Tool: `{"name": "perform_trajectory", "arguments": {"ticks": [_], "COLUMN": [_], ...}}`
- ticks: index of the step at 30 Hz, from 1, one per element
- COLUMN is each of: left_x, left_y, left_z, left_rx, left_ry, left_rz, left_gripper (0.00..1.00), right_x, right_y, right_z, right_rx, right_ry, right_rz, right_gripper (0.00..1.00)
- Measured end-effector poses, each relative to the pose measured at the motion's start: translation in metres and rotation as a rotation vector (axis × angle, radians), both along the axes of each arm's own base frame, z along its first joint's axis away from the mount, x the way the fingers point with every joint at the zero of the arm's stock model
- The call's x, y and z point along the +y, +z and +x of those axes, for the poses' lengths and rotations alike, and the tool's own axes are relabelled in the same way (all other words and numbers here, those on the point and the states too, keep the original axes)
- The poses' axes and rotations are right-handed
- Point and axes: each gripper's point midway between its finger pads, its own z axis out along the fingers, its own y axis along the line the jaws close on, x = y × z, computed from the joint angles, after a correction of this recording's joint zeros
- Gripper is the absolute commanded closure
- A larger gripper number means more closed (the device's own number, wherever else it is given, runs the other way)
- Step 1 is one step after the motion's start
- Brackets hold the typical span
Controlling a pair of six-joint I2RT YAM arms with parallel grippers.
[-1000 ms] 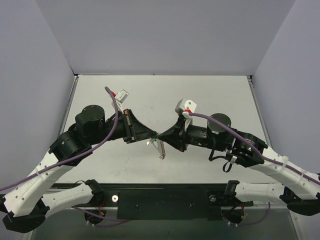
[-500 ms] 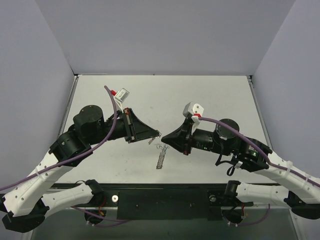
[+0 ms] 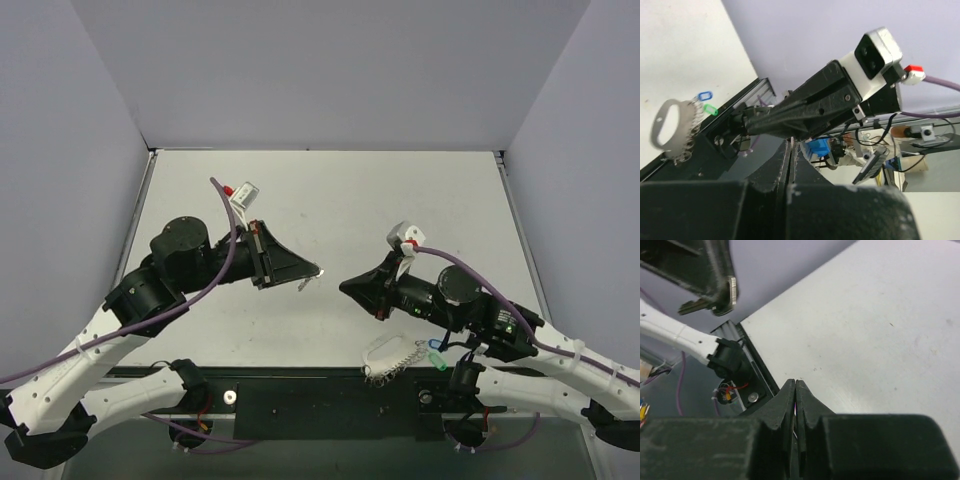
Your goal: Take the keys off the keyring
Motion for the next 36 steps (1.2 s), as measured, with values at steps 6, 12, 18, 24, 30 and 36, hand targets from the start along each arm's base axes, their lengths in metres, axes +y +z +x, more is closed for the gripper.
{"name": "perform_trajectory", "arguments": {"ticks": [6,12,18,24,30,36], "left_x": [-0.003,0.004,0.010,0.015,0.021,0.031], "left_y": [-0.060,-0.108,-0.155,-0.167,-0.169,-0.176], "left_z": [0.007,0.014,0.014,0.016,0.015,0.011], "left_rx": [0.058,0.077,0.120,0.124,0.111,0.109], "left_ry": [0.012,0.045,0.045,0.050,0.058,0.066], "left_rz": [0.120,0.261,0.361,0.393,0.390,0.401], "left_gripper": [1.00,1.00,1.00,1.00,1.00,1.00], "right_x": [-0.028,-0.068,-0.107,-0.129,-0.153,-0.166], "right_y": [-0.063,-0.121,-0.163,-0.215,-0.255,-0.284], "right_z": [0.035,0.053,0.047,0.018,0.004,-0.001], "right_rx": [0.172,0.354,0.505,0.602,0.684,0.757], "right_ry": [-0.315,-0.636,-0.889,-0.973,-1.074,-1.182], "right_rz": [-0.108,-0.253,-0.419,-0.489,-0.456,-0.393], "right_gripper": [1.00,1.00,0.37,0.29,0.29,0.31]}}
